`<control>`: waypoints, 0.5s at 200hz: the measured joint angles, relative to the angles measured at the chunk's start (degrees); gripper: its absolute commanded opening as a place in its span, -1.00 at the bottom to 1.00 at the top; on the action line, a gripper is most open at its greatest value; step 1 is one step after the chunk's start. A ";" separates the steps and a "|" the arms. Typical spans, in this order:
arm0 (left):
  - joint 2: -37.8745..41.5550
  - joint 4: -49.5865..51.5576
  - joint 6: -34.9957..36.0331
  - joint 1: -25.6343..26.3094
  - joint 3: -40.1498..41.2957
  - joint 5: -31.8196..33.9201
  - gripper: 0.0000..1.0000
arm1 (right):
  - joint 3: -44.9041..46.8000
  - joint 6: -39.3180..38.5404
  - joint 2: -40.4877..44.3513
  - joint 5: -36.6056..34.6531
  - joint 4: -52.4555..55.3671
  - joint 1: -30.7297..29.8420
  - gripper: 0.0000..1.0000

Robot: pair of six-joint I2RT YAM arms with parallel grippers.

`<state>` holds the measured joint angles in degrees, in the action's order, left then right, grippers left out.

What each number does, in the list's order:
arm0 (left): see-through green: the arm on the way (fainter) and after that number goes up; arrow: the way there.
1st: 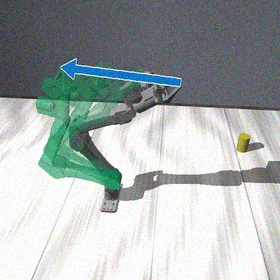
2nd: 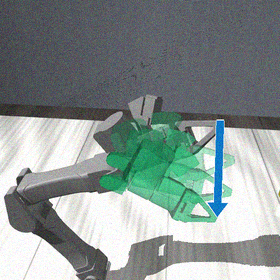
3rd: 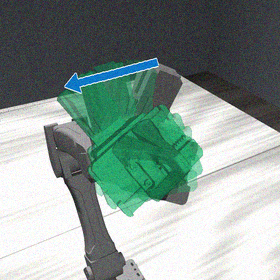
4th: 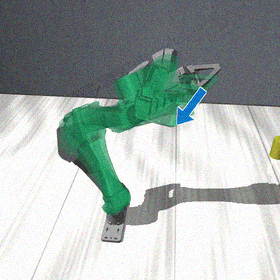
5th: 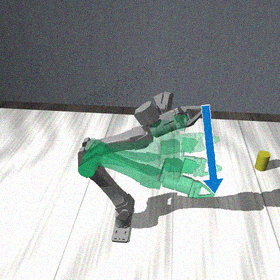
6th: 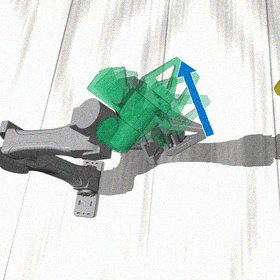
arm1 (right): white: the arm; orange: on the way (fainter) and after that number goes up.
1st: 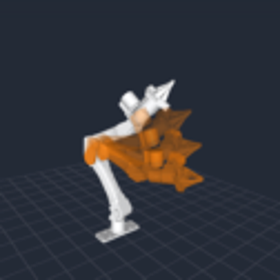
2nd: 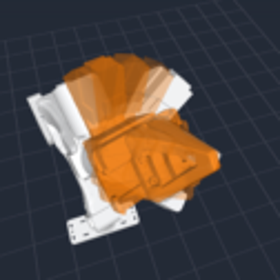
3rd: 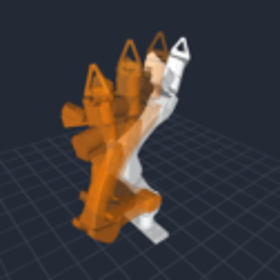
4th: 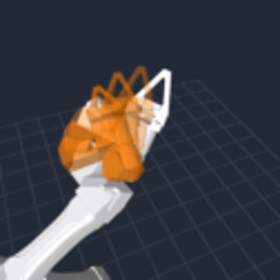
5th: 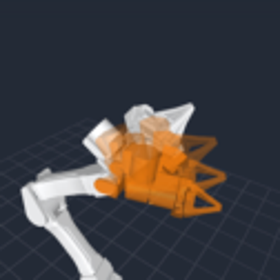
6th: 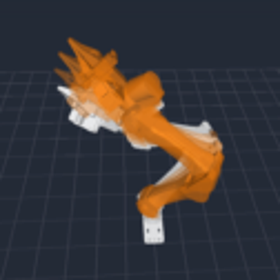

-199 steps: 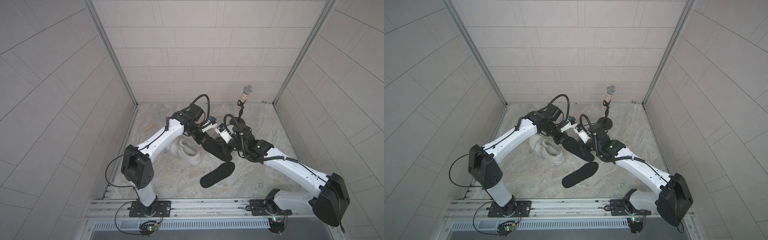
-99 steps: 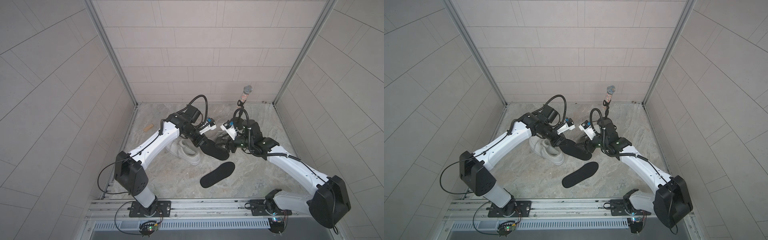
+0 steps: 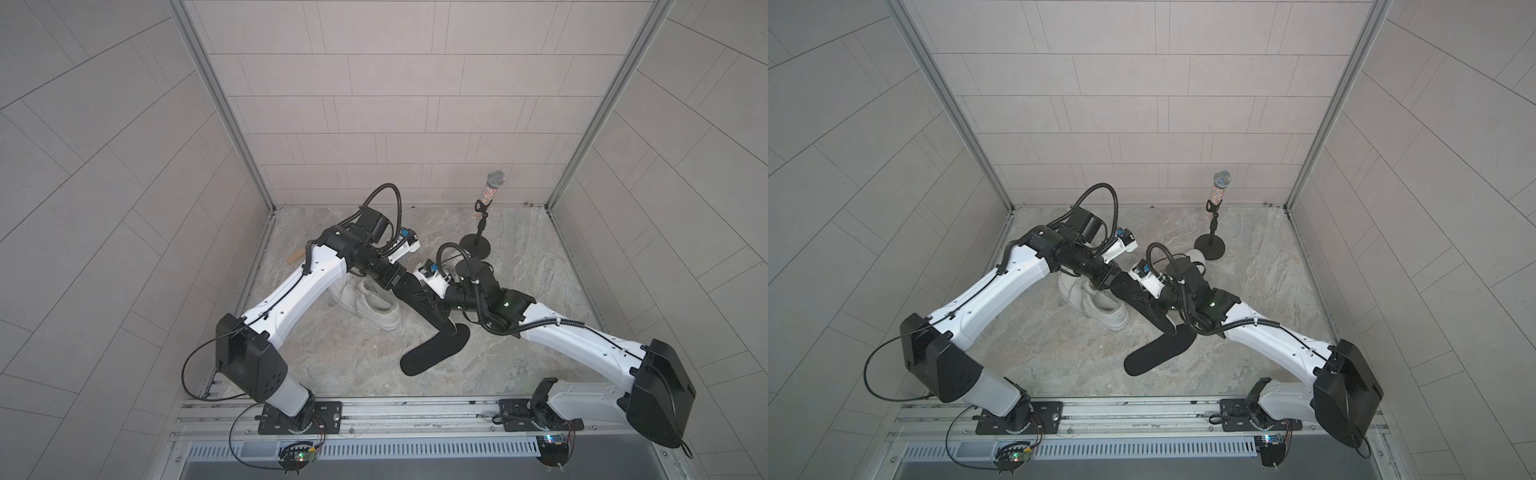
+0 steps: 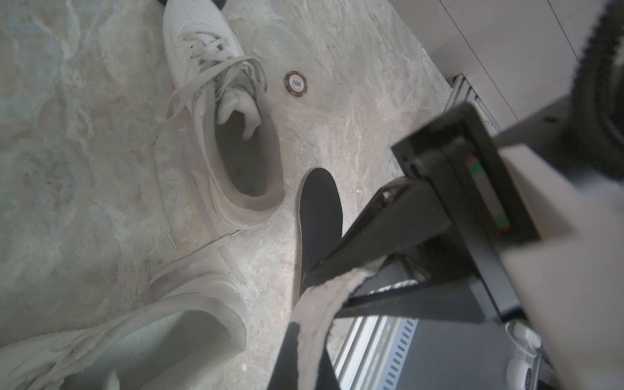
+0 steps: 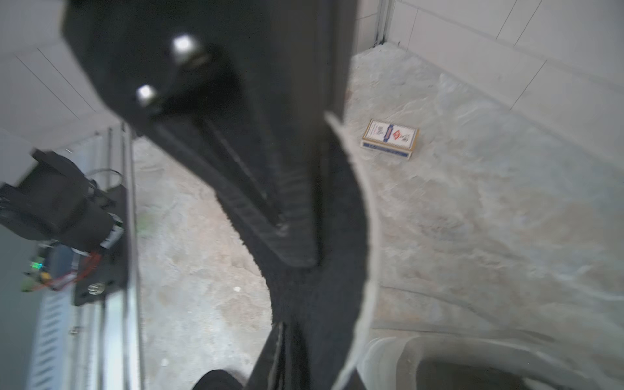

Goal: Insert the insole into the shoe
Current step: Pick up the insole from the center of the board.

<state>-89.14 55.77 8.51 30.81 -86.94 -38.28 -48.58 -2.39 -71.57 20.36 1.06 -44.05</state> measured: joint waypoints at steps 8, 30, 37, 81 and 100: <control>0.00 -0.04 -0.72 -0.17 0.26 -0.02 -1.00 | 0.72 -1.09 -0.07 -3.45 -0.92 -1.49 0.01; 0.02 -0.15 -2.19 -0.39 0.57 -0.31 -1.00 | 2.99 -5.44 -0.07 -9.68 -3.10 -3.63 0.28; 0.02 -0.15 -2.60 -0.42 0.57 -0.50 -1.00 | 3.67 -6.71 -0.07 -11.37 -3.78 -4.20 0.33; 0.44 0.31 -4.66 -0.85 1.05 -1.62 -1.00 | 6.14 -14.56 -1.60 -22.01 -9.20 -9.11 0.54; 0.55 0.61 -5.33 -1.22 1.25 -2.08 -1.00 | 7.06 -17.07 -3.13 -25.49 -12.52 -10.16 0.55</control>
<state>-88.60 56.38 3.18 29.58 -85.69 -40.36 -41.52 -19.46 -74.70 -5.13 -11.46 -54.22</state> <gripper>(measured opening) 0.051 0.773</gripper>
